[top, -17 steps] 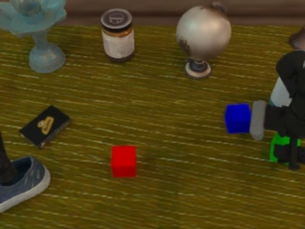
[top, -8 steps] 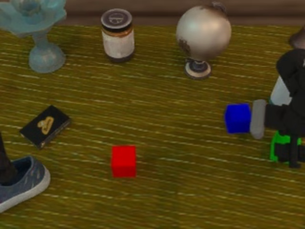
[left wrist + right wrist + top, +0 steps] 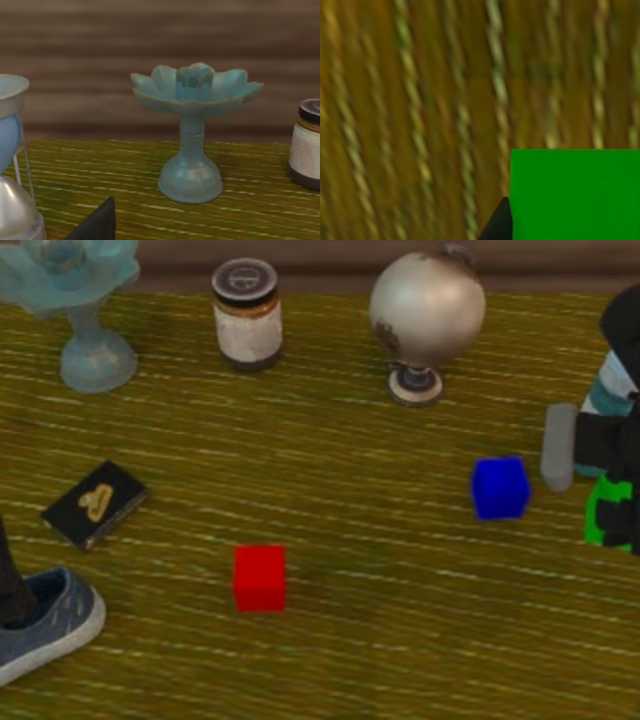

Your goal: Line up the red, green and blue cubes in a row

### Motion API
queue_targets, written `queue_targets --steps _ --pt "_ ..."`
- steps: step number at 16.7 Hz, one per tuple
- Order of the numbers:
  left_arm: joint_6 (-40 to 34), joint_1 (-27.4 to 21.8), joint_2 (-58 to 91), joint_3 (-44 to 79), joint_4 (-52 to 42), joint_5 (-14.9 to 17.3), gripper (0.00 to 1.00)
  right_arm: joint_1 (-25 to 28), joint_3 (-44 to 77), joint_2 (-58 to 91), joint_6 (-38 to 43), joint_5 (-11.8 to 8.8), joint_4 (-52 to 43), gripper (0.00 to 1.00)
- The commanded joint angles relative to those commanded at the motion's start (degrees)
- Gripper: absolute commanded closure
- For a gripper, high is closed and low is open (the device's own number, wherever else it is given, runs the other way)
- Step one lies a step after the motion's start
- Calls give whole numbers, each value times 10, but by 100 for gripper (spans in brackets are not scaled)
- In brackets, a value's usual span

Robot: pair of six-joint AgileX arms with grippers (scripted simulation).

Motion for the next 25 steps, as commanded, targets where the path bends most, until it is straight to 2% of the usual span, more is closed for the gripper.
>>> queue_targets --steps 5,7,10,16,18,20,25 --pt "0 0 0 0 0 0 0 -1 0 3 2 0 0 100" --pt "0 0 0 0 0 0 0 19 21 17 12 0 -10 100" --pt "0 0 0 0 0 0 0 91 93 59 49 -1 -42 100" --pt "0 0 0 0 0 0 0 294 274 159 155 -2 -121 100" --pt "0 0 0 0 0 0 0 335 315 179 182 -2 -138 100" --pt "0 0 0 0 0 0 0 352 332 187 195 -2 -145 100" --pt "0 0 0 0 0 0 0 351 330 185 195 -2 -142 100"
